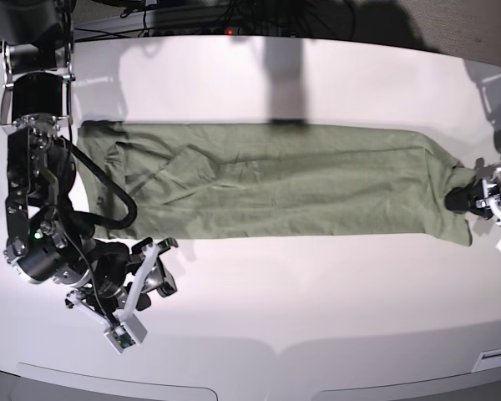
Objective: Fold the T-shirt properly
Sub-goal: 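Grasp the strip's end with the left gripper, then fold the strip's end with the left gripper toward the right gripper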
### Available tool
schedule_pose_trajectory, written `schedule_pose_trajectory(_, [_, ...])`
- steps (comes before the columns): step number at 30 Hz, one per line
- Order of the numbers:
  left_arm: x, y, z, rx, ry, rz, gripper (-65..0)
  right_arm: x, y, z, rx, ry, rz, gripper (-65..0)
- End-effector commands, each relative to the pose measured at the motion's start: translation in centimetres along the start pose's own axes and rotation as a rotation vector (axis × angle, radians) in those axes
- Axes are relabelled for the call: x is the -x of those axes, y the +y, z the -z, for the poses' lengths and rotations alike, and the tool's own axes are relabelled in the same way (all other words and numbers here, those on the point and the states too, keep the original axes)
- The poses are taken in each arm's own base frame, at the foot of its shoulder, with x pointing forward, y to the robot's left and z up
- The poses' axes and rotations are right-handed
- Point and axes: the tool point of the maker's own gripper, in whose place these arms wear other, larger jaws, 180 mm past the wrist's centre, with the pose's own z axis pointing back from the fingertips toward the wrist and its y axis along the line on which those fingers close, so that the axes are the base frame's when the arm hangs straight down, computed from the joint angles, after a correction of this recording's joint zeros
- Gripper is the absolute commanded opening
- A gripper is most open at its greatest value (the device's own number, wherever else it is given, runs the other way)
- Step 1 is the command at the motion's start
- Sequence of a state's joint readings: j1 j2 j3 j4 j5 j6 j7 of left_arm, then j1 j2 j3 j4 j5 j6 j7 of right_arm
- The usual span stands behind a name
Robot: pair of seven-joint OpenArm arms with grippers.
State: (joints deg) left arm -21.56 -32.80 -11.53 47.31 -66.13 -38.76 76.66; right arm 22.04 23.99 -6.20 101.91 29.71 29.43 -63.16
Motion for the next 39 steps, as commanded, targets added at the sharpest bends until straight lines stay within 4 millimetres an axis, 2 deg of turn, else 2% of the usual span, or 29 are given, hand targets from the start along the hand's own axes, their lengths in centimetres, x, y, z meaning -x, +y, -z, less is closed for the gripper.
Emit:
schedule_pose_trajectory(1, [-1.7,-1.1,-0.3,0.025,-0.035,0.030,-65.0,-1.7,-0.8,-0.7,0.022,-0.050,-0.021,-37.2])
schedule_pose_trajectory(7, [-1.1,-5.0,3.7,0.136,-0.021,0.055,-65.0,-1.4,-1.4,-0.6,0.060,-0.032,-0.030,-37.2])
schedule_pose_trajectory(10, [-1.4,-6.6,4.4,0.162,-0.021,0.091,-65.0,-0.9,-2.3,-0.5,0.098,-0.016,0.003,-37.2])
schedule_pose_trajectory(16, [-1.5,-8.8,5.8,0.210,-0.027,0.110,-65.0,-0.4,-2.4,-0.1,0.094,-0.001,0.018,-37.2])
schedule_pose_trajectory(26, [3.2,-11.9,9.5,0.336,0.018,0.038,-65.0,-0.5,-2.4,-0.1,0.095,-0.006,0.018,-37.2])
schedule_pose_trajectory(39, [4.5,-17.8,13.7,0.469,0.003,0.016,-65.0,-0.5,-2.4,-0.1,0.094,-0.006,0.017,-37.2])
